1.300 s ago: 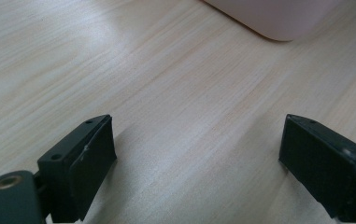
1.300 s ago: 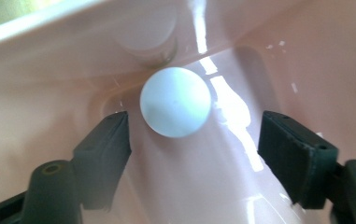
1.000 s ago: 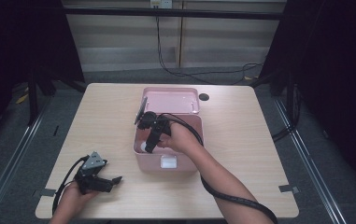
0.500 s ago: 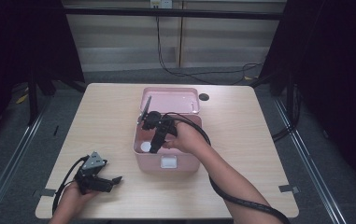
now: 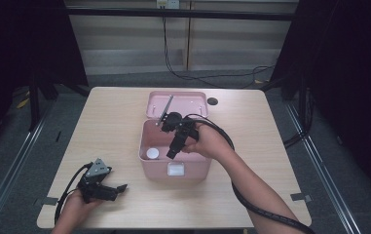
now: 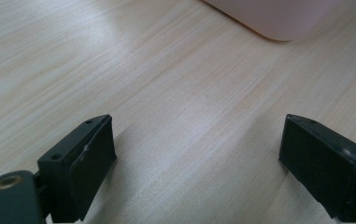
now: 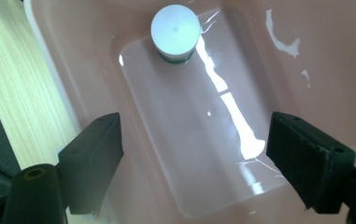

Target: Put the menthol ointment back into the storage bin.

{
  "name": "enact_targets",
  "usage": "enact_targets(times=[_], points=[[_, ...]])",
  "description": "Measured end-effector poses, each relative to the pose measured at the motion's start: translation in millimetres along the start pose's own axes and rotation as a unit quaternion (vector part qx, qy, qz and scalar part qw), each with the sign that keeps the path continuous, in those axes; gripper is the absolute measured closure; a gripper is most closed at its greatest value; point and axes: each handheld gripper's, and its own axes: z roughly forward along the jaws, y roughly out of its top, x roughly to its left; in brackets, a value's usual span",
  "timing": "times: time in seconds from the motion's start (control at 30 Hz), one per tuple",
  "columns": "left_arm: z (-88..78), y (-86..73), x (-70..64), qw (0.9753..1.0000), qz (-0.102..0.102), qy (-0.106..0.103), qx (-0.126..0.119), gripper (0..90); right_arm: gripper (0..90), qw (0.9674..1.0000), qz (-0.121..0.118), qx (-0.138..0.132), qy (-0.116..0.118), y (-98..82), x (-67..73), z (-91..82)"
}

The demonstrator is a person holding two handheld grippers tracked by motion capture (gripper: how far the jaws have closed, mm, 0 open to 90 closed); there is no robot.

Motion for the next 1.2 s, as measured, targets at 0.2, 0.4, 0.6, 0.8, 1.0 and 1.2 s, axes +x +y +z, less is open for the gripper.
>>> enact_targets(times=[0.2,0.4,0.6,0.8,1.0,1.2], points=[[0.0,0.0,0.0,1.0,0.0,0.0,0.0,10.1,18.0,1.0,-0.001,0.002,-0.001,-8.1,1.0,-7.5],[0.0,0.0,0.0,1.0,0.0,0.0,0.0,10.1,18.2,1.0,-0.006,0.005,0.001,-15.2,3.6,-13.4],[0.0,0.0,0.0,1.0,0.0,0.0,0.0,10.1,18.1,0.9999,-0.006,0.012,-0.007,-22.2,4.6,-21.9],[0.0,0.0,0.0,1.0,0.0,0.0,0.0,10.1,18.1,0.9999,0.001,0.008,-0.012,-32.3,2.8,-31.7],[0.1,-0.1,-0.3,1.0,-0.002,-0.001,0.0,10.1,18.0,0.9998,0.009,0.011,-0.015,-45.1,0.3,-38.9],[-0.3,0.1,0.3,1.0,0.003,0.0,0.003,10.1,17.7,0.9996,0.021,0.007,-0.017,-58.8,-1.6,-44.9]])
